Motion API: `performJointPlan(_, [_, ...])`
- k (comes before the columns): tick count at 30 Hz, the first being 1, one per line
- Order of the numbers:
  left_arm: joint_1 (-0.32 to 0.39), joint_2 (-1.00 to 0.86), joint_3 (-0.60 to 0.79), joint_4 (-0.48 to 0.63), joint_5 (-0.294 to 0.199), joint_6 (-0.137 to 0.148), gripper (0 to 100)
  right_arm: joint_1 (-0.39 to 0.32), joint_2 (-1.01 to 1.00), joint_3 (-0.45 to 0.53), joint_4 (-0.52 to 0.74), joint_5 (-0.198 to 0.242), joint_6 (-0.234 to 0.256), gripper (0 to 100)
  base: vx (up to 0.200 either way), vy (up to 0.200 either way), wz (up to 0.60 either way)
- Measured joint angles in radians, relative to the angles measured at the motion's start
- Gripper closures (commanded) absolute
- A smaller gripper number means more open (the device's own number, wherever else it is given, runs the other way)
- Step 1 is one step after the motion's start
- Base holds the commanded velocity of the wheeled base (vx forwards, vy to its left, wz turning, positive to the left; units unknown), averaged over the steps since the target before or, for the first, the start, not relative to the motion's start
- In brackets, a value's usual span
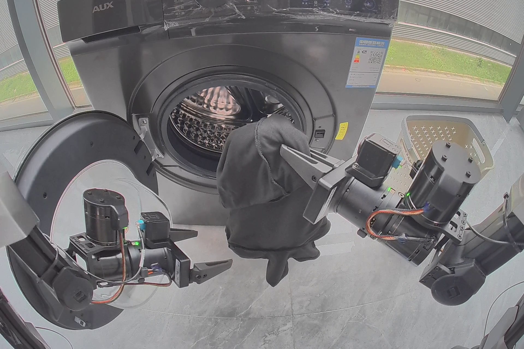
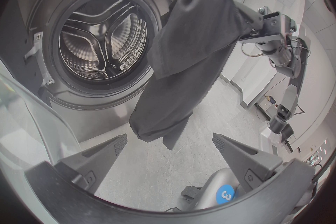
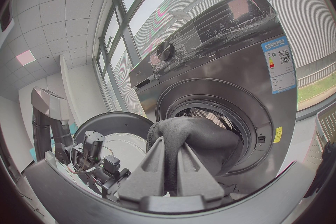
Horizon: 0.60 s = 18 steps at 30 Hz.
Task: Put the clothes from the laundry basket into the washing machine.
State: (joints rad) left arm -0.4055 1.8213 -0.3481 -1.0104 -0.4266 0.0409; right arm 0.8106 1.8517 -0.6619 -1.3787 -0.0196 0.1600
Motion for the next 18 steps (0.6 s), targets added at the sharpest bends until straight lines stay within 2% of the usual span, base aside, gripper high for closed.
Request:
performJointPlan(7, [-0.003, 0.14, -0.027, -0.099, 0.028, -0.01, 0, 0.007, -0.015, 0.006, 0.0, 0.0, -0.002, 100, 0.0, 0.0, 0.0])
performJointPlan(14, [0.015, 0.267, -0.048, -0.19, 0.031, -0.016, 0, 0.011, -0.028, 0.011, 0.001, 0.0, -0.004, 100, 0.0, 0.0, 0.0])
performJointPlan(18, [0.024, 0.327, -0.056, -0.231, 0.03, -0.029, 0, 0.012, -0.037, 0.018, 0.002, 0.0, -0.005, 100, 0.0, 0.0, 0.0])
